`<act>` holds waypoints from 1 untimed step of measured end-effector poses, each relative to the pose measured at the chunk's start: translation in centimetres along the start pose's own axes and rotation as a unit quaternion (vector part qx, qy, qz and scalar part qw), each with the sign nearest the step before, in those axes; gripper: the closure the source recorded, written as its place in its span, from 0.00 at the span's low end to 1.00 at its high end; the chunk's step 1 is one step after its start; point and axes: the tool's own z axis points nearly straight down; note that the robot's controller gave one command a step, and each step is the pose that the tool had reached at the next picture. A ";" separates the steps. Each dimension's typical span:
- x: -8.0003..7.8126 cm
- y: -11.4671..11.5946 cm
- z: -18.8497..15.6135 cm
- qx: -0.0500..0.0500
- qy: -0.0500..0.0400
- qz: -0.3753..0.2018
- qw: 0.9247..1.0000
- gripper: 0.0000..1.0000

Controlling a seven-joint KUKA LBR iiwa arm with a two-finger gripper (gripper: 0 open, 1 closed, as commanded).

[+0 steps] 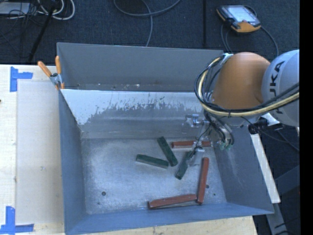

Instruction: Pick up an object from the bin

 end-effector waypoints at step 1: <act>-0.8 -2.3 7.3 0.001 0.004 0.026 1.000 0.00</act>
Offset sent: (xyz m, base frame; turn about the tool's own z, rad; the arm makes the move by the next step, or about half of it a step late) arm 0.0466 0.0210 -0.1181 0.0582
